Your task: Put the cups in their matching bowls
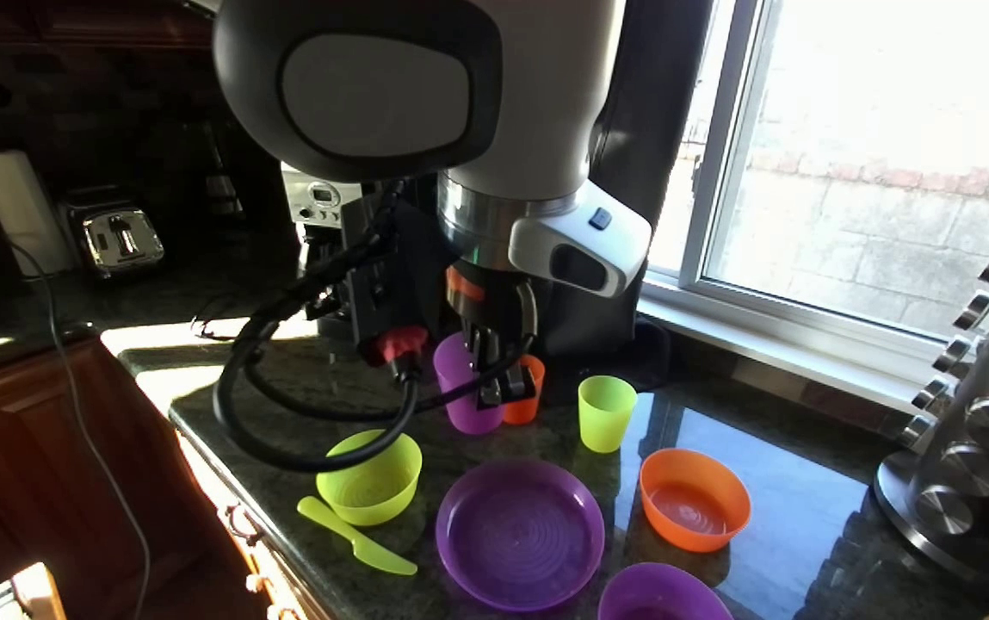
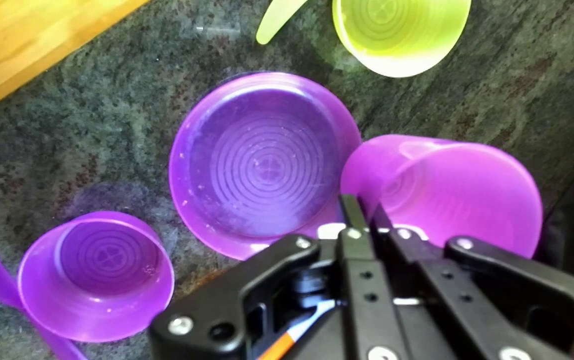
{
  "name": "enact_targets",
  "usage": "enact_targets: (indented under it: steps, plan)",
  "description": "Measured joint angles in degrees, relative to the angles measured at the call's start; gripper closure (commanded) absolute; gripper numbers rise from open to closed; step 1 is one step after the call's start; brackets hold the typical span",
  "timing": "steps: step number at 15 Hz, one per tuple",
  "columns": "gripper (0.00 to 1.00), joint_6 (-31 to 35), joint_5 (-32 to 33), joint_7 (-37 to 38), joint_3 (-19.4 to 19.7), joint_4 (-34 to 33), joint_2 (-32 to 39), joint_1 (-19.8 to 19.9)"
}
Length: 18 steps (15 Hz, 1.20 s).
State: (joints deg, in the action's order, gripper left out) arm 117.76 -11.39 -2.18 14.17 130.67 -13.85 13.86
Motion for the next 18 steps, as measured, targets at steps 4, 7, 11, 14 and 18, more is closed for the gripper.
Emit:
enact_targets:
  steps: [4, 7, 11, 14, 18]
  plan:
    - [0.99, 2.1, 0.0, 5.5, 2.7, -2.2, 3.5, 2.8]
    - [0.99, 2.9, 0.0, 10.3, 4.6, -3.7, 6.4, 5.1]
    - [0.99, 3.9, -0.2, 15.4, 6.1, -6.3, 10.5, 6.9]
    - [0.99, 4.4, -0.8, 16.5, 7.0, -9.1, 14.0, 7.4]
    - [0.99, 4.4, -0.9, 17.2, 7.2, -13.0, 19.3, 7.4]
